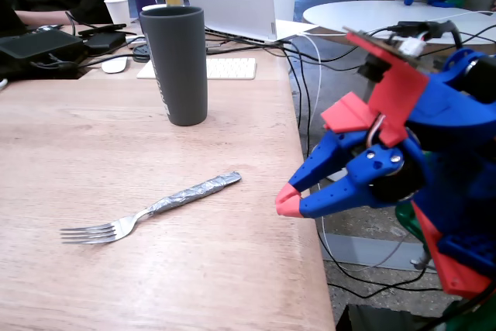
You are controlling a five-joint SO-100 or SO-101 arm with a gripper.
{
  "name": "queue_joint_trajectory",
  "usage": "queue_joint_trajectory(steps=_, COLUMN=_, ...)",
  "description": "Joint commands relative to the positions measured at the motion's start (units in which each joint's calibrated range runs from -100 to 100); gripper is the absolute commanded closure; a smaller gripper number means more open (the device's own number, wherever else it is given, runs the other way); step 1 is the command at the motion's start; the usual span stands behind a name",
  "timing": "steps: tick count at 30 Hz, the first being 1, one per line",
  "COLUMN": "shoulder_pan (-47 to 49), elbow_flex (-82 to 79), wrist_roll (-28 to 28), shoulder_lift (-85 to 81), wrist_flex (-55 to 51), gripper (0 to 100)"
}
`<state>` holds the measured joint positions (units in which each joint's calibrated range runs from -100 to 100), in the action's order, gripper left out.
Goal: Grab the fork and place it in gray glass
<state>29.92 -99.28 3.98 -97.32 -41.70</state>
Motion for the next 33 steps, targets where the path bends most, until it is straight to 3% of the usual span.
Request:
queue_joint_trajectory(steps=1, shoulder_pan=0.4, elbow_flex=-0.3, wrist_roll=0.0, shoulder_lift=-0.5, wrist_flex=-0.1, gripper=100)
queue_joint_trajectory(steps=33, shoulder_pan=0.9, elbow_flex=-0.2, wrist_roll=0.0, shoulder_lift=-0.4, wrist_flex=0.6, gripper=100)
